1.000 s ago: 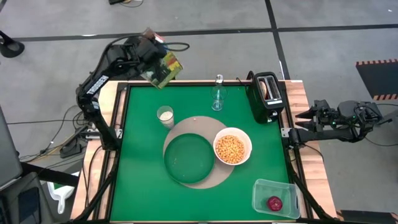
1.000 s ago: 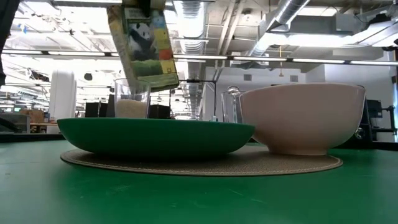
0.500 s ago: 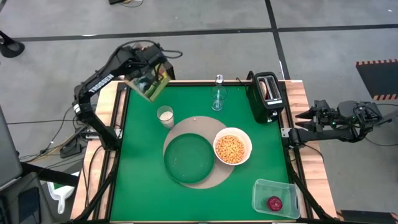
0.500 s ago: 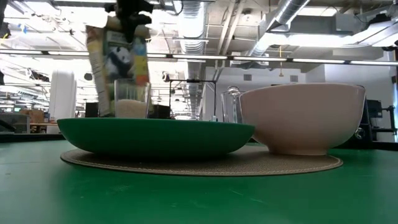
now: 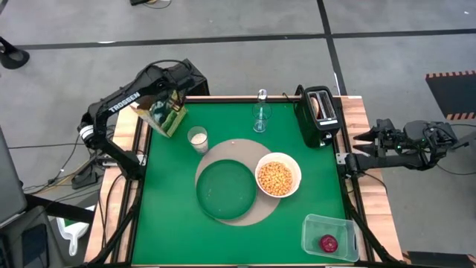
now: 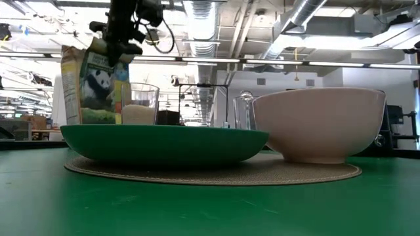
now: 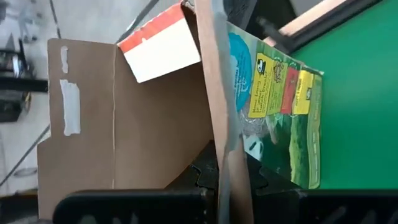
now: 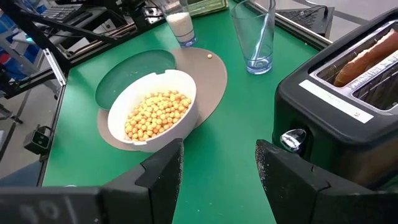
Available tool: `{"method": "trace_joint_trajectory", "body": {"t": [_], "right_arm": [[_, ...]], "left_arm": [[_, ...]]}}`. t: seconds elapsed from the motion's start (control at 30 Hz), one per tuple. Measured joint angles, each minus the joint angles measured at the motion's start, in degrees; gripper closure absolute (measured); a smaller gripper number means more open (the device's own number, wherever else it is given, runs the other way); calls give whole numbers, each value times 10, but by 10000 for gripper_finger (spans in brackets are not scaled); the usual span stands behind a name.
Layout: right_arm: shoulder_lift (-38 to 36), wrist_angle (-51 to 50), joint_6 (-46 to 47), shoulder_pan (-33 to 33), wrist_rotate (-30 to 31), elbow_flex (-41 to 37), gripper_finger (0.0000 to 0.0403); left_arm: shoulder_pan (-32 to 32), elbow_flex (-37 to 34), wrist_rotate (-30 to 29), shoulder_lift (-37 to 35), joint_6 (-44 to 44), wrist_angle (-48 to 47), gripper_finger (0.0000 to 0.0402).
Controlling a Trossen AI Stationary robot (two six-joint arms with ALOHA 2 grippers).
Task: Arrange a breakfast setting
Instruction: Pour the cereal into the white bowl
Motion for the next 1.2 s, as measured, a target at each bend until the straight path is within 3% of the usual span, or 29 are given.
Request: {"method": "trace_joint_trajectory", "body": {"t": [0.27, 0.57, 0.77, 1.0, 1.2], "right_arm": [[0, 0, -2, 0, 0, 0, 175], [0, 0, -4, 0, 0, 0, 175], [0, 0, -4, 0, 0, 0, 175], [0, 0, -4, 0, 0, 0, 175], [0, 0, -4, 0, 0, 0, 175]], "left_arm": [[16, -20, -22, 1, -23, 0, 401], [16, 5, 5, 2, -20, -1, 401], [16, 15, -26, -10, -6, -2, 401], [16, 15, 63, -23, 11, -1, 401], [16, 3, 70, -17, 20, 3, 401]]}}
